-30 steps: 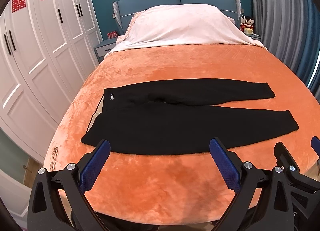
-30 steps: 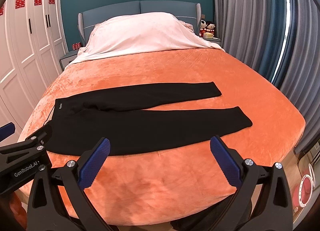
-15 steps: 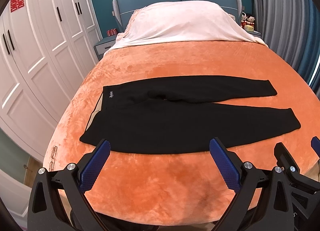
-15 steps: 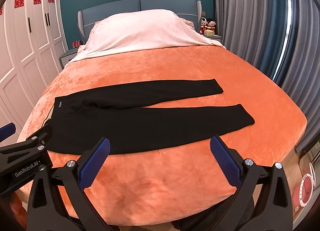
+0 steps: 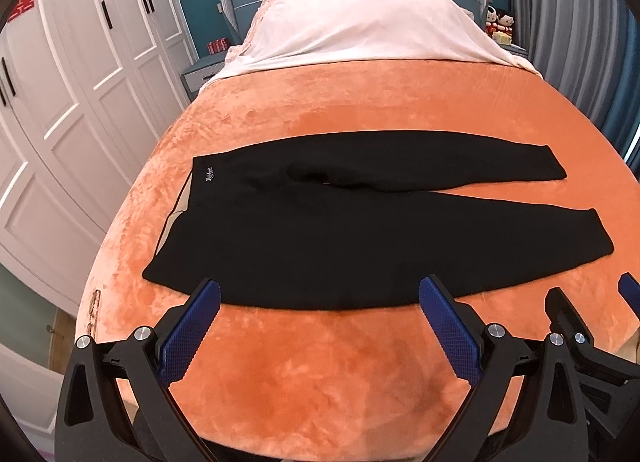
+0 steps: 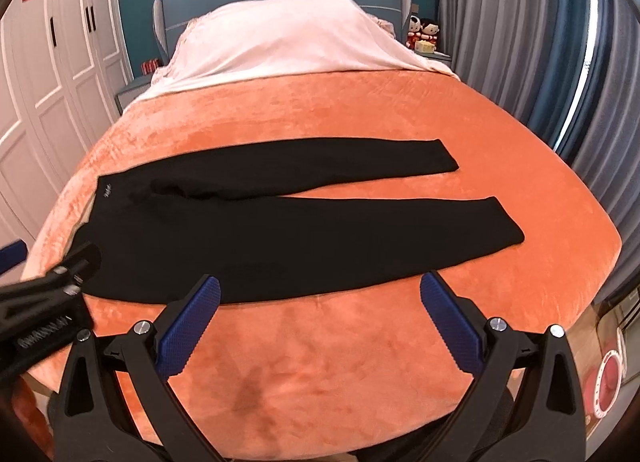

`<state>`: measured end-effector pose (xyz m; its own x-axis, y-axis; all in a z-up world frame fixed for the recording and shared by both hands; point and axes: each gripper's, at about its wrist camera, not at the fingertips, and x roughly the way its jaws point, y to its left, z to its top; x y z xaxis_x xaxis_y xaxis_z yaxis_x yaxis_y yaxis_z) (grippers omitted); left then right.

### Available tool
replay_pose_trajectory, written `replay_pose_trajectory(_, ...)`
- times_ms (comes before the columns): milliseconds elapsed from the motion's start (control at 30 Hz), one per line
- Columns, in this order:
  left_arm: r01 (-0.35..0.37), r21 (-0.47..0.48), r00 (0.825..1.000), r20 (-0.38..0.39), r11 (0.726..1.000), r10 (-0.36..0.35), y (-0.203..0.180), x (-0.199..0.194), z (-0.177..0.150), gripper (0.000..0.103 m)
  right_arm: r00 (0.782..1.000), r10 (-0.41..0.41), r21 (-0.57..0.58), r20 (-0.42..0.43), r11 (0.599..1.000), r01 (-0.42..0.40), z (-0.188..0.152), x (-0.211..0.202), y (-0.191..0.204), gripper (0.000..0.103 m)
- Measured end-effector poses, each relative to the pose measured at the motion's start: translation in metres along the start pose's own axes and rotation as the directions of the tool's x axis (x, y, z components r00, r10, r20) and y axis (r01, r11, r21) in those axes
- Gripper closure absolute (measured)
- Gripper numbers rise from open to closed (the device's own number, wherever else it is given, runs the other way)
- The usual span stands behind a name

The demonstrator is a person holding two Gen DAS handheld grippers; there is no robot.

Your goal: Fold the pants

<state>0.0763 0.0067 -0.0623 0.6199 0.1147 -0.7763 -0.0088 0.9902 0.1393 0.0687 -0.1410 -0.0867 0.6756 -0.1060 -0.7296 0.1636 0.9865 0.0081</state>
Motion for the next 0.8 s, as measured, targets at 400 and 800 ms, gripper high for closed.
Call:
replay_pose_trajectory(400, -0.046, -0.073, 0.991, -0.125, 0.996, 0.037, 0.027, 0.129, 0.038, 0.006, 0.986, 0.000, 0.156, -0.167, 0.987, 0.026, 0.086, 0.223, -0.187, 0.005)
replay_pose_trajectory(800, -0.163, -0.347, 0.968, -0.238, 0.924, 0.082, 0.213, 0.334, 0.162, 0.006, 0.966, 0.016, 0.246, -0.256, 0.968, 0.049, 0.201, 0.429, -0.297, 0.005)
